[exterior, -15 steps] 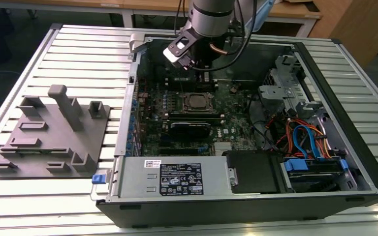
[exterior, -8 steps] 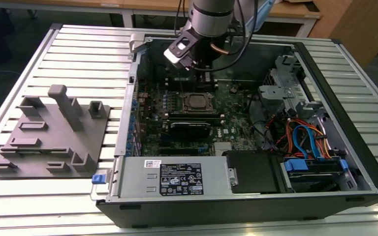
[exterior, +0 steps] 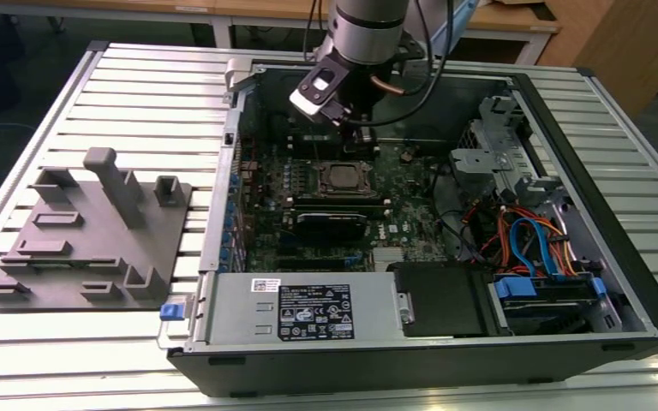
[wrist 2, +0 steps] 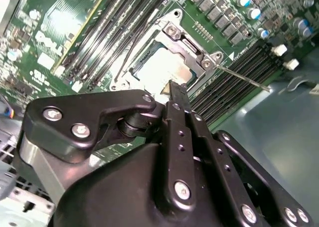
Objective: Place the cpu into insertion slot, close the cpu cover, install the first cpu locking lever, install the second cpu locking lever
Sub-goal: 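Install the first cpu locking lever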
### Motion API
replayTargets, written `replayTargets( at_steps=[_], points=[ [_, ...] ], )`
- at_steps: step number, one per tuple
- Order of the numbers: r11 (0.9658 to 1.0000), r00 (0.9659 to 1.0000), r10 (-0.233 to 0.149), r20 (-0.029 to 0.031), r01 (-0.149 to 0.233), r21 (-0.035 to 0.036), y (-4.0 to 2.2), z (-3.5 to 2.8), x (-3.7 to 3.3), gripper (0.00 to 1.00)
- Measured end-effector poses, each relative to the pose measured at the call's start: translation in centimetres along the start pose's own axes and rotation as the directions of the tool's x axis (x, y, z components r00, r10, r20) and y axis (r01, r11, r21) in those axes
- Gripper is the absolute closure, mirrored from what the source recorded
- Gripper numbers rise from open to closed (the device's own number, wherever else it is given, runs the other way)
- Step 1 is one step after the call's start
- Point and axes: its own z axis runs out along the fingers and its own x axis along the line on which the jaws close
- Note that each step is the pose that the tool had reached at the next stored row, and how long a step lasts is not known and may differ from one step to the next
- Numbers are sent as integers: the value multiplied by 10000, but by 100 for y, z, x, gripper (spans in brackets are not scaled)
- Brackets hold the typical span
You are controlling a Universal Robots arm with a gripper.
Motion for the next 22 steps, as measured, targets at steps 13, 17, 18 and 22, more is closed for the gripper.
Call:
replayTargets(
  at_steps=[13,17,18,22],
  points=[
    [9832,9832,-1823,11,1823,4,0,1,0,90],
    [9717,9717,-2361,16,2361,6,0,1,0,90],
    [9689,9689,-2475,16,2475,7,0,1,0,90],
    [9572,9572,-2895,19,2895,8,0,1,0,90]
  ],
)
